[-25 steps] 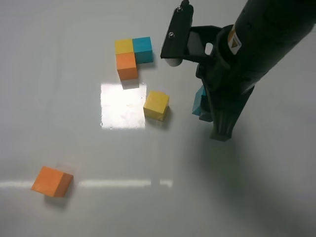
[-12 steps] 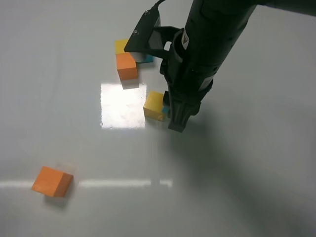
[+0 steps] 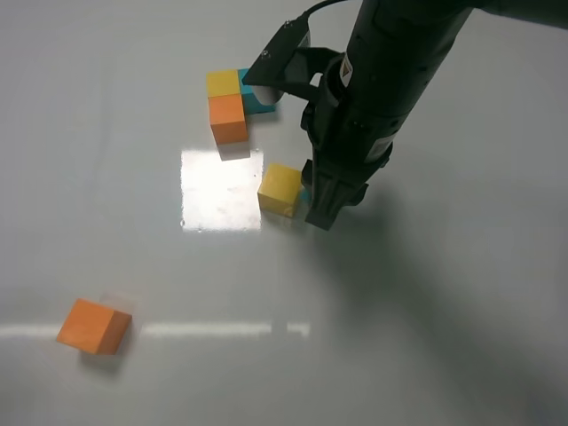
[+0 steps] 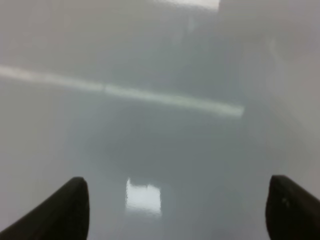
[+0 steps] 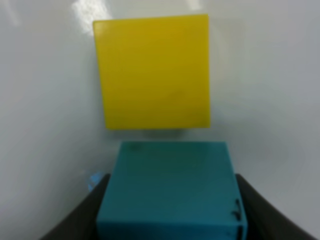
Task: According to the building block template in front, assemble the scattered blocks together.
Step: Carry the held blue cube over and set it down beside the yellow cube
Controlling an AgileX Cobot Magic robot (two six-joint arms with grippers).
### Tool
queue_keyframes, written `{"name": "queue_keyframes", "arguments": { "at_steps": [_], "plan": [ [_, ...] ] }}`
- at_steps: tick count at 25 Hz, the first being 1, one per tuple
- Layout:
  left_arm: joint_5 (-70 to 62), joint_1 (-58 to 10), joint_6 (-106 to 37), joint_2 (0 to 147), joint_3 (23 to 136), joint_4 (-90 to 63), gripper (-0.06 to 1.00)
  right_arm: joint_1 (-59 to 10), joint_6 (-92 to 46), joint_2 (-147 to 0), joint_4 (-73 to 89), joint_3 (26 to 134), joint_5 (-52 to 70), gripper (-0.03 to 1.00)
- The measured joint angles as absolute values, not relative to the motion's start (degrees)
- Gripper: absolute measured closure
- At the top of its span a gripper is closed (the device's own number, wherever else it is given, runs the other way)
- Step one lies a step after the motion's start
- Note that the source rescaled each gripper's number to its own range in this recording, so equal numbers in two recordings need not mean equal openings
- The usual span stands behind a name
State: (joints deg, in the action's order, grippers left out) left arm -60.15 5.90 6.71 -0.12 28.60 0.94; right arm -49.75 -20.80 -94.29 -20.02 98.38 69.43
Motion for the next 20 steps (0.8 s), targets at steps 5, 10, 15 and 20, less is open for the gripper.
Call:
{"name": "queue_keyframes", "arguments": {
  "at_steps": [5, 10, 15, 20],
  "plan": [
    [-60.15, 5.9, 6.65, -0.12, 28.6, 0.94, 0.23, -49.75, -20.76, -94.66, -20.11, 97.13, 69.35, 0.76],
    [-60.15, 5.9, 6.65, -0.12, 28.6, 0.94, 0.23, -49.75, -21.26, -93.54, -18.47, 94.21, 69.45, 0.76],
    [-60.15, 5.9, 6.65, -0.12, 28.6, 0.94, 0.23, -49.75, -20.94, -83.99, -18.02, 86.63, 69.27, 0.76],
    [-60.15, 5.9, 6.5, -0.12, 28.6, 0.94, 0.23, -49.75, -17.38, -82.3, -20.18, 81.34, 68.75, 0.76]
  ]
}}
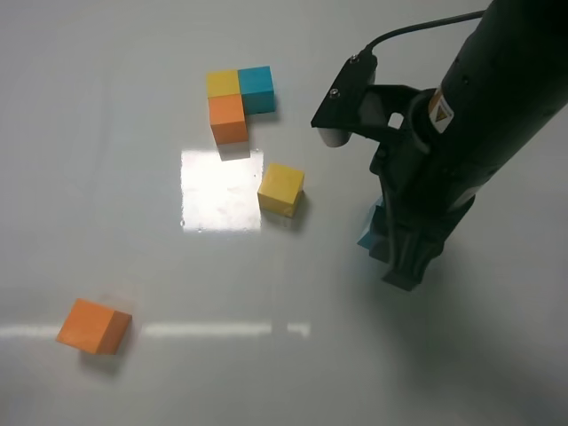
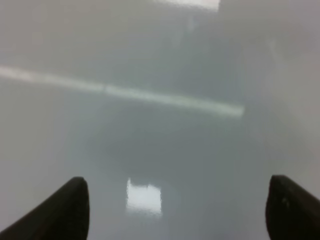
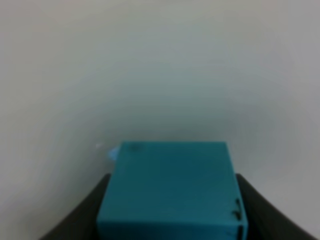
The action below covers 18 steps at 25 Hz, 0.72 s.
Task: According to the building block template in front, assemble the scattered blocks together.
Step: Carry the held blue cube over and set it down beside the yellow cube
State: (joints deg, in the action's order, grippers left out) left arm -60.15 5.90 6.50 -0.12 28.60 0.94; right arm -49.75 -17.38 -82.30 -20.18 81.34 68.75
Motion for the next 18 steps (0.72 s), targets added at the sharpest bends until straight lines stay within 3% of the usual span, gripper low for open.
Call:
{"name": "queue_keyframes", "arguments": {
  "at_steps": [18],
  "plan": [
    [-60.17, 5.9, 6.57, -0.12, 28.6, 0.94, 0.23, -49.75, -11.53, -92.86, -25.61, 91.01, 67.0, 0.76]
  ]
}}
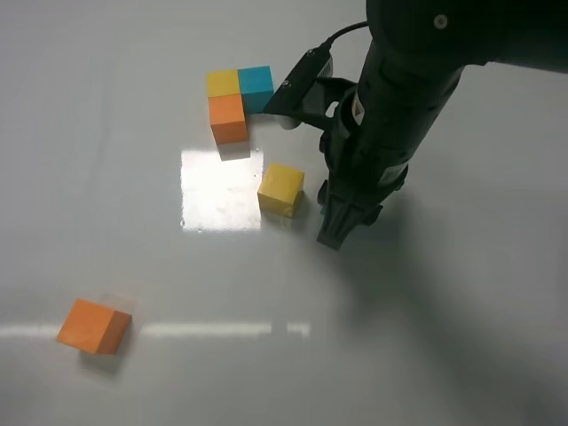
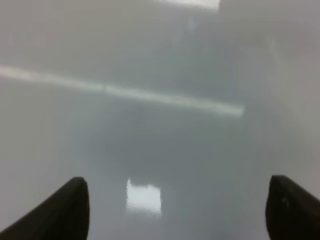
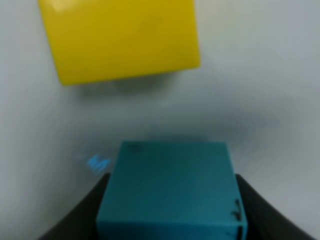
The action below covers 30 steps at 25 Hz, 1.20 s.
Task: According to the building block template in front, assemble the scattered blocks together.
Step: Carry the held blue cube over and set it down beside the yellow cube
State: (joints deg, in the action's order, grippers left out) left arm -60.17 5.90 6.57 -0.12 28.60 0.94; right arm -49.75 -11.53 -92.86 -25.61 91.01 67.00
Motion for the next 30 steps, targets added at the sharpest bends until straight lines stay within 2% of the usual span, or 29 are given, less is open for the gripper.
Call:
{"name": "queue_keyframes", "arguments": {
  "at_steps": [30],
  "plan": [
    [-60.17, 5.9, 6.57, -0.12, 28.6, 0.94, 0.23, -49.75, -13.09, -94.39, -22.74, 91.01, 59.86, 0.76]
  ]
}}
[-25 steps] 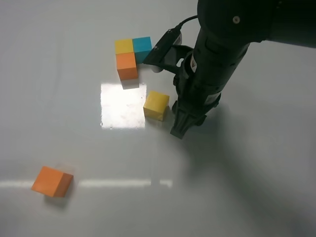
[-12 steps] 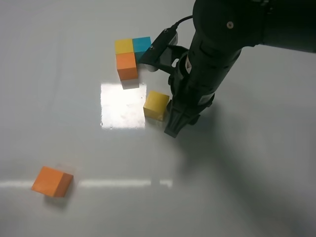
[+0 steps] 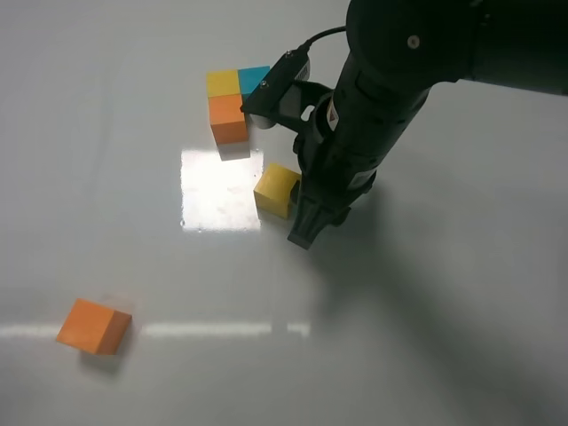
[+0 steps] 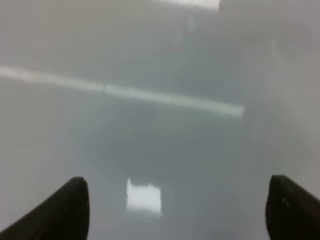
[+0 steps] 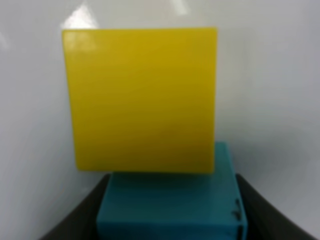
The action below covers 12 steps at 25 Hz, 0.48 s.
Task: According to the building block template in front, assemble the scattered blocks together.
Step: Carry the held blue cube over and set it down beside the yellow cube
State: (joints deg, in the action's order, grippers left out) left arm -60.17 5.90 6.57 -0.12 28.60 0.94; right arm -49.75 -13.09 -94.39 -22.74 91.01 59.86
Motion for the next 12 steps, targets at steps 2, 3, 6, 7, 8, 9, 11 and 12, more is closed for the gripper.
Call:
{"name": "queue_keyframes", "arguments": {
  "at_steps": [2, 3, 6, 7, 8, 9, 11, 12],
  "plan": [
    [-60.17, 5.9, 6.57, -0.12, 28.6, 0.94, 0.23, -49.75, -13.27, -94.39, -22.74, 91.01, 59.8, 0.76],
    [-60.17, 5.9, 6.57, -0.12, 28.6, 0.94, 0.23, -49.75, -13.49, -94.39, -22.61, 91.01, 59.8, 0.76],
    [-60.17, 5.9, 6.57, -0.12, 28.6, 0.94, 0.23, -49.75, -14.52, -94.39, -20.97, 91.01, 59.74, 0.76],
    [-60.17, 5.9, 6.57, -0.12, 28.6, 0.94, 0.23, -49.75, -14.77, -94.39, -20.47, 91.01, 59.59, 0.75],
    [-60.17, 5.9, 6.63, -0.12, 28.6, 0.94, 0.23, -49.75, -14.92, -94.39, -20.06, 91.01, 59.38, 0.73],
    [-60.17, 5.9, 6.63, -0.12, 28.6, 0.94, 0.23, -49.75, -14.92, -94.39, -19.72, 91.01, 58.95, 0.68],
    [-60.17, 5.9, 6.63, -0.12, 28.6, 0.94, 0.23, -49.75, -14.73, -94.39, -19.58, 91.01, 57.83, 0.62],
    [-60.17, 5.9, 6.63, -0.12, 28.6, 0.94, 0.23, -49.75, -14.55, -94.39, -19.58, 91.01, 57.32, 0.6]
  ]
}}
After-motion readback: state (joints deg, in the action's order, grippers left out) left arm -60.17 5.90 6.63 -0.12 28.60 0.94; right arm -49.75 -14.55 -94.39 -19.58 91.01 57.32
